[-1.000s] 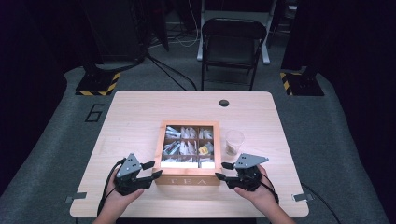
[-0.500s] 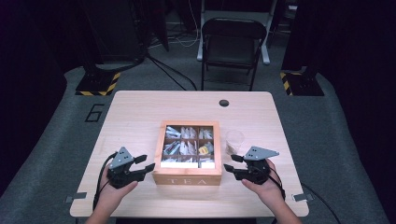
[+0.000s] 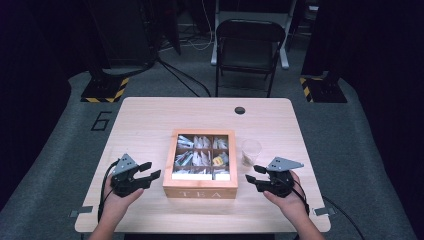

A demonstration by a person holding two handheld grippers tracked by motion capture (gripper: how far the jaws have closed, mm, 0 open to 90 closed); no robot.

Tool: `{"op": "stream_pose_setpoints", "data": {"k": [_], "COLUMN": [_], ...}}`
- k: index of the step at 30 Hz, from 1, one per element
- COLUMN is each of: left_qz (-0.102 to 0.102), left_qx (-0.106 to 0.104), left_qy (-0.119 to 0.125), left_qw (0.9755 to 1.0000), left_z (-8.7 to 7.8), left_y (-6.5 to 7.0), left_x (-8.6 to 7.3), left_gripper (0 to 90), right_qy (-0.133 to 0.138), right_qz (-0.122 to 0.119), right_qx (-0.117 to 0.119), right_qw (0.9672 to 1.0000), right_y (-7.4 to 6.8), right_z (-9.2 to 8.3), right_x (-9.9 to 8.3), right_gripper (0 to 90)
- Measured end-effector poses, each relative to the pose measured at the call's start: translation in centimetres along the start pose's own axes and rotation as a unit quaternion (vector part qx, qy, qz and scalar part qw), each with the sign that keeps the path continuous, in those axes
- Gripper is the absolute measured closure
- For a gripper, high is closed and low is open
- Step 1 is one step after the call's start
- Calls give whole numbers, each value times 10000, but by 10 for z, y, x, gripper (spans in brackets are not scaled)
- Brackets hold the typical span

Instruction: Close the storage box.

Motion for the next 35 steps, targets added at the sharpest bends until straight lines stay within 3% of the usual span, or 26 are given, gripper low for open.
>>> {"op": "stream_pose_setpoints", "data": {"k": [7, 17, 24, 35], "left_qz": [-44, -116, -54, -15], "left_qx": [111, 222, 123, 9], "left_qy": [-65, 25, -119, -191], "left_qw": [9999, 9997, 9998, 9998], "left_z": [5, 2, 2, 5], "left_y": [-7, -14, -10, -5], "left_x": [-11, -15, -21, -24], "left_gripper": [483, 474, 473, 465], "right_qy": [-70, -231, -251, -308], "right_qz": [-34, -87, 73, 1], "right_qx": [-35, -52, -24, -102], "right_qw": [10000, 9997, 9997, 9995], "right_y": [2, 0, 2, 4], "right_z": [4, 11, 13, 13], "right_x": [-9, -21, -24, -30], "right_gripper": [493, 493, 491, 480]}}
Point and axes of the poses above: each handheld gripper's, and its own axes: z roughly forward along the jaws, x roughly out of its top, y roughly to its right, the point moved 10 cm from there along z, roughly forward along the jaws, and after that the axes turned 12 degrees about -x, right-handed, at the moved point
